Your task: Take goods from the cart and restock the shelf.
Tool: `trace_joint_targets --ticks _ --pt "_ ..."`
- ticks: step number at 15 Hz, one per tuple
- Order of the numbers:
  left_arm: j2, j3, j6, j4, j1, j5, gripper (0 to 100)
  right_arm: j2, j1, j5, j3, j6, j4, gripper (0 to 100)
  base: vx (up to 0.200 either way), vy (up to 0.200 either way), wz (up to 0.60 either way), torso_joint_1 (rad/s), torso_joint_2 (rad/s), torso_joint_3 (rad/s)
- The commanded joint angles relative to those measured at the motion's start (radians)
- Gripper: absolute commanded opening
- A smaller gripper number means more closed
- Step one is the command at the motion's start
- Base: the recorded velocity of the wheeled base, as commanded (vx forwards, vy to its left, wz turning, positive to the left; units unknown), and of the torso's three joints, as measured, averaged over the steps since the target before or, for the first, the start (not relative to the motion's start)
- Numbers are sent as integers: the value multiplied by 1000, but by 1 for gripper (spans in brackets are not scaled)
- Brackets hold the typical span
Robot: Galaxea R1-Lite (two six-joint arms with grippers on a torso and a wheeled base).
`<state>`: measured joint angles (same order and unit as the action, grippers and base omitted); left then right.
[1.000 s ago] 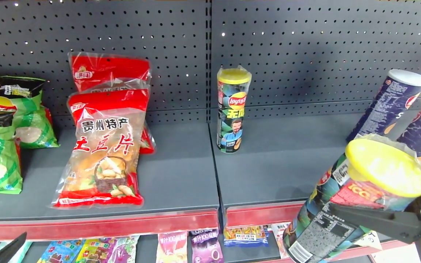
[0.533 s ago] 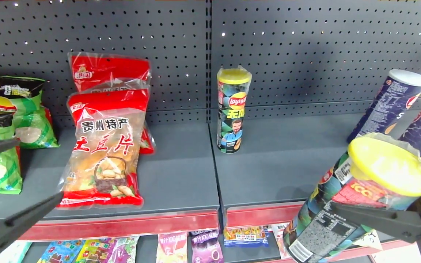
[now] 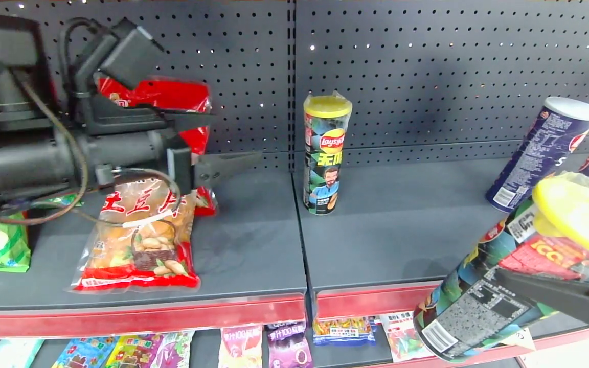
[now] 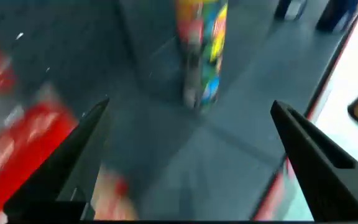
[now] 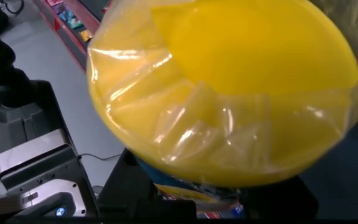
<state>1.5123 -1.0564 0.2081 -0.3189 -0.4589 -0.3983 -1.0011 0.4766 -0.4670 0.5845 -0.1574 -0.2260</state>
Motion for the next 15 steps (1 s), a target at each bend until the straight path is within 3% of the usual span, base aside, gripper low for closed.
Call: trace_joint_targets --ticks 1,5,15 --pt "210 -122 -10 -35 -55 -27 100 12 -21 -1 6 -1 -1 0 0 0 0 0 0 0" --pt "319 -238 -9 -37 -64 -27 100 4 -35 -1 14 -1 -1 0 0 0 0 0 0 0" --pt "416 -343 -9 -37 -70 -24 100 -1 -33 -2 15 -1 -1 0 0 0 0 0 0 0"
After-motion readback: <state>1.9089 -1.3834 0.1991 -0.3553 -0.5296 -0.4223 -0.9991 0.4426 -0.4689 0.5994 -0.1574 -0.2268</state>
